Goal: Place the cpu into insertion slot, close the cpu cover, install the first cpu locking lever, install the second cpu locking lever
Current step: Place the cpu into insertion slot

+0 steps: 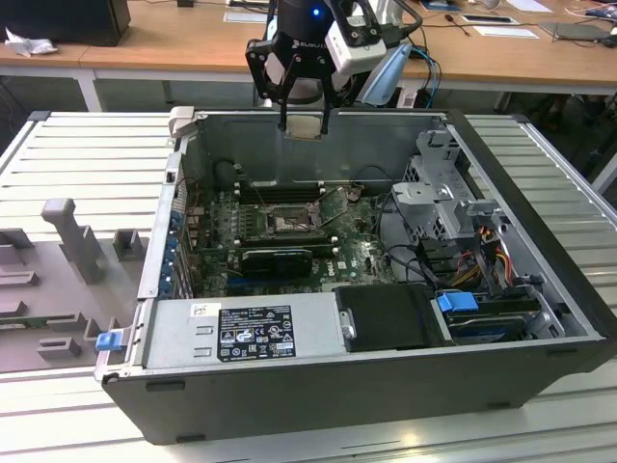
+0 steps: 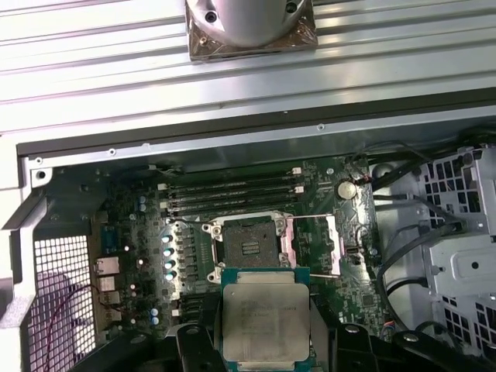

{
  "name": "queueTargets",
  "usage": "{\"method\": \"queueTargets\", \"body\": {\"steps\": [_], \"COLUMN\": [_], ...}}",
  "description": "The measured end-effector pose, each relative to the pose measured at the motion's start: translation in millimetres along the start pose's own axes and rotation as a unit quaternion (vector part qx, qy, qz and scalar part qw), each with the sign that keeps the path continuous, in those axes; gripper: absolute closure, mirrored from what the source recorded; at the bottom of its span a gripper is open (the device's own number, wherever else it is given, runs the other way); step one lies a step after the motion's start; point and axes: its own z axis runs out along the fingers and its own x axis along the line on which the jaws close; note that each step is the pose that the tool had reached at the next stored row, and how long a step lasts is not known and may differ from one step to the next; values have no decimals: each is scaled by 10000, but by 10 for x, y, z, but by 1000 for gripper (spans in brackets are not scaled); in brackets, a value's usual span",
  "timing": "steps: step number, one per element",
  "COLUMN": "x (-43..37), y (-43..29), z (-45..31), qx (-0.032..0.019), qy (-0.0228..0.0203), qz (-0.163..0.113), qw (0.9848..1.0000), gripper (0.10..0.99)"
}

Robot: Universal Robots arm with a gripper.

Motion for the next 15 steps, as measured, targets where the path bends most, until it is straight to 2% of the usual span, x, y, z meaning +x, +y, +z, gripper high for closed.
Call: {"method": "queueTargets", "body": {"steps": [15], "x": [3], "y": [0], "z": [0], "qx": [-3], "qy": [-13], "qz": [146], "qw": [9999], "gripper": [545]}}
